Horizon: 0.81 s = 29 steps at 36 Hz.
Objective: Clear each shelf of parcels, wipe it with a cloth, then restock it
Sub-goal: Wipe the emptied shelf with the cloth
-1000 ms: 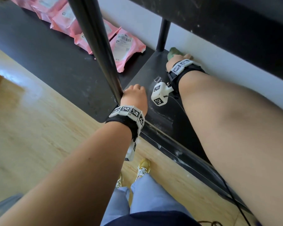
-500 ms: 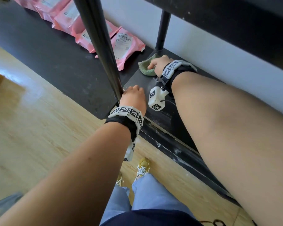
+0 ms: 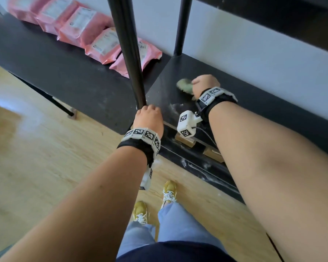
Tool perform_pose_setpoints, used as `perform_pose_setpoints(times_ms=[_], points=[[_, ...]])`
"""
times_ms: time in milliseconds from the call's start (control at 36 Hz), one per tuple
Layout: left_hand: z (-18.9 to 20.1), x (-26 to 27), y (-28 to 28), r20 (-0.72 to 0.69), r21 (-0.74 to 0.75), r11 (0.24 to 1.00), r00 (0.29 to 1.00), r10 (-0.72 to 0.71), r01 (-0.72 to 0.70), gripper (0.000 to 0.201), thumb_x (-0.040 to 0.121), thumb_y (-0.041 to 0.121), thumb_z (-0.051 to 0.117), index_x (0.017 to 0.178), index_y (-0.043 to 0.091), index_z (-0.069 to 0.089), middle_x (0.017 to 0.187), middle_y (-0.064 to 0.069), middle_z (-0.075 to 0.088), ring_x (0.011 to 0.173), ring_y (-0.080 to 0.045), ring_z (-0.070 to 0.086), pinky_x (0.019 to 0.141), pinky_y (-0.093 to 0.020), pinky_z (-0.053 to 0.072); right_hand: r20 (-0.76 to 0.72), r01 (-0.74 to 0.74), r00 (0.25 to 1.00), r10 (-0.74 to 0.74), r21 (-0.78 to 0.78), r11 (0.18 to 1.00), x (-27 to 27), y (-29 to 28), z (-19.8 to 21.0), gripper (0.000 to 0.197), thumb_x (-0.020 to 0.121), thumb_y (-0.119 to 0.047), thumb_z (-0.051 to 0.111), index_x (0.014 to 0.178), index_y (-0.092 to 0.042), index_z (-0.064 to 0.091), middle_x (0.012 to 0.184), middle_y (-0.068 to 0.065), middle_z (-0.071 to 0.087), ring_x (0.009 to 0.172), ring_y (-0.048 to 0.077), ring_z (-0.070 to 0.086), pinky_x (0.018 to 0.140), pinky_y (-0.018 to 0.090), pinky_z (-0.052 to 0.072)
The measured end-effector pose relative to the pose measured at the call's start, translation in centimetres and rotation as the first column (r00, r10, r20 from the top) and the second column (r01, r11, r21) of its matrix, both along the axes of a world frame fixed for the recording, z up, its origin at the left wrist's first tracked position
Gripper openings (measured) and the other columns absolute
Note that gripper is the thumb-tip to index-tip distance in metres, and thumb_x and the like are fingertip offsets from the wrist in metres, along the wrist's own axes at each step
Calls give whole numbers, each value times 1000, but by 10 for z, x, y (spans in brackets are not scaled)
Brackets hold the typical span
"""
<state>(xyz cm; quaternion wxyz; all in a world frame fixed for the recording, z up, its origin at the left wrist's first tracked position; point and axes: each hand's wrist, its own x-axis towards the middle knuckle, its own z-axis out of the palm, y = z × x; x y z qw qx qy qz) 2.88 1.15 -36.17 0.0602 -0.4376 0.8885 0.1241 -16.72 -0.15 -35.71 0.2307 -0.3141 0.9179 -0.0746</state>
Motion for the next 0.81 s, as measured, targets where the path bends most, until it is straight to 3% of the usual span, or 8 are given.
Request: perform_pose_setpoints(times_ms=[83, 139, 250, 361, 444, 528, 667, 805], points=[[0, 9, 2, 12, -6, 1000, 1000, -17, 17, 38, 85, 3, 48, 123, 7, 52, 125, -7, 53, 118, -28, 47, 103, -38, 37, -8, 154, 988, -154, 1, 988, 1, 18, -5, 65, 85, -68, 29, 125, -27, 59, 132, -3, 54, 122, 26, 53, 104, 45, 35], [-1, 13, 2, 3, -9, 1000, 1000, -12, 12, 42, 85, 2, 48, 126, 8, 52, 128, -7, 53, 121, -28, 46, 104, -38, 37, 42, 160, 986, -159, -28, 987, 10, 22, -8, 49, 91, -55, 42, 131, -28, 52, 138, -2, 46, 127, 22, 47, 98, 32, 34], [0, 20, 2, 22, 3, 1000, 999, -23, 23, 46, 84, 3, 51, 129, 8, 52, 132, -7, 51, 122, -28, 45, 104, -38, 37, 149, 197, 971, -185, -68, 978, 40, 22, -13, 59, 83, -49, 65, 129, -15, 50, 133, 10, 48, 120, 30, 53, 103, 40, 42], [6, 21, 4, 18, -3, 999, 999, -41, 41, 43, 83, 1, 49, 126, 7, 53, 130, -8, 52, 121, -29, 46, 104, -38, 38, 154, 199, 969, -195, -10, 980, 59, 28, -11, 55, 77, -40, 74, 126, -18, 60, 127, 9, 57, 109, 33, 60, 95, 39, 49], [10, 20, 6, 16, -10, 998, 998, -55, 55, 42, 83, 2, 49, 125, 7, 53, 127, -8, 53, 120, -29, 46, 104, -38, 37, 183, 116, 975, -123, 48, 992, 63, 42, -9, 31, 80, -33, 74, 108, -19, 73, 112, 6, 68, 97, 28, 66, 92, 37, 52], [11, 21, 5, 15, -10, 998, 997, -70, 70, 40, 84, 3, 49, 123, 7, 53, 125, -8, 53, 119, -29, 47, 103, -38, 38, 218, 175, 962, -164, -29, 984, 56, 60, -6, 15, 85, -24, 69, 96, -20, 78, 104, 2, 72, 91, 25, 67, 88, 33, 54], [13, 26, 7, 20, -7, 998, 997, -68, 68, 35, 88, 9, 51, 123, 5, 53, 126, -11, 54, 119, -32, 47, 102, -40, 39, 21, 357, 934, -356, -51, 933, 34, 99, -3, 33, 90, -31, 50, 117, -31, 69, 128, 2, 59, 118, 30, 55, 101, 43, 45], [7, 38, 6, 25, -12, 998, 997, -67, 67, 34, 90, 10, 46, 122, 5, 55, 127, -11, 54, 118, -32, 48, 100, -41, 40, 110, 461, 885, -452, -68, 885, 47, 105, -10, 42, 86, -47, 56, 119, -24, 66, 124, 3, 62, 115, 28, 57, 98, 37, 46]])
